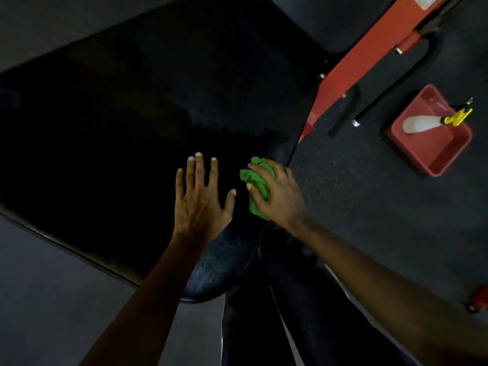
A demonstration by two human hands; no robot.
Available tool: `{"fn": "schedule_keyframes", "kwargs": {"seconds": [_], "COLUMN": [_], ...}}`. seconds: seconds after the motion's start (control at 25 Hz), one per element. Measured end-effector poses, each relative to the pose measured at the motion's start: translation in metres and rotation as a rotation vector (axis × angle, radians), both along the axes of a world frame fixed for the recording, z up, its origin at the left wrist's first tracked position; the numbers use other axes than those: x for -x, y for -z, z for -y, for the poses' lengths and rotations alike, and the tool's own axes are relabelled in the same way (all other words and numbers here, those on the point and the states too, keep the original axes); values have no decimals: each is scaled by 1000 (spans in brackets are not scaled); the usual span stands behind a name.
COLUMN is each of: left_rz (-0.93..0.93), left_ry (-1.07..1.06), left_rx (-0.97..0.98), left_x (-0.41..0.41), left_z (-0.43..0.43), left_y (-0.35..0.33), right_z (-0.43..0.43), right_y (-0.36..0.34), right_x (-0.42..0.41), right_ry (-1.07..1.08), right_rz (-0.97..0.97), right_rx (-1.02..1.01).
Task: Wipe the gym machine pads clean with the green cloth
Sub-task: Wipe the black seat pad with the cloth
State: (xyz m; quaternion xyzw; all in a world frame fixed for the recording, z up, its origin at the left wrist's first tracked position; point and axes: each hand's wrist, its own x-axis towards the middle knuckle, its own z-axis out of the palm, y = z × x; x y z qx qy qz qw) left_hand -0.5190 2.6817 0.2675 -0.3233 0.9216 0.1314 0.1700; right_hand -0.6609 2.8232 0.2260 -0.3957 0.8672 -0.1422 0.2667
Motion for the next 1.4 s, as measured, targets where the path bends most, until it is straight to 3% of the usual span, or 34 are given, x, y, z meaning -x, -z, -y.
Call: {"fn": "schedule_keyframes", "kwargs": {"seconds": [0.08,0.2,0.28,0.36,0.52,0.6,0.8,1.08,1.28,1.4], "left_rz": [12,35,53,51,82,91,141,126,117,120], "left_ry": [-12,-34,-47,-67,-108,-117,-134,-143,-114,-102], "left_rx": [8,10,15,14,12,15,13,8,46,60], "left_x": [3,5,9,13,28,35,49,51,47,46], "left_z": [1,4,6,8,13,16,21,18,16,15], "left_y": [2,6,10,11,9,11,21,23,28,29], "right_z": [16,61,87,90,55,66,128,63,138,169], "right_y": [28,57,55,38,9,23,48,21,58,64], "right_x": [39,91,94,69,30,56,87,70,102,112], "right_ry": [28,338,437,289,-162,-166,146,-383,-12,79], "right_rz": [-87,-79,-63,-46,31,-3,16,86,-22,6], "right_rx": [-14,-130,-201,-194,17,30,-130,69,-59,-110]}}
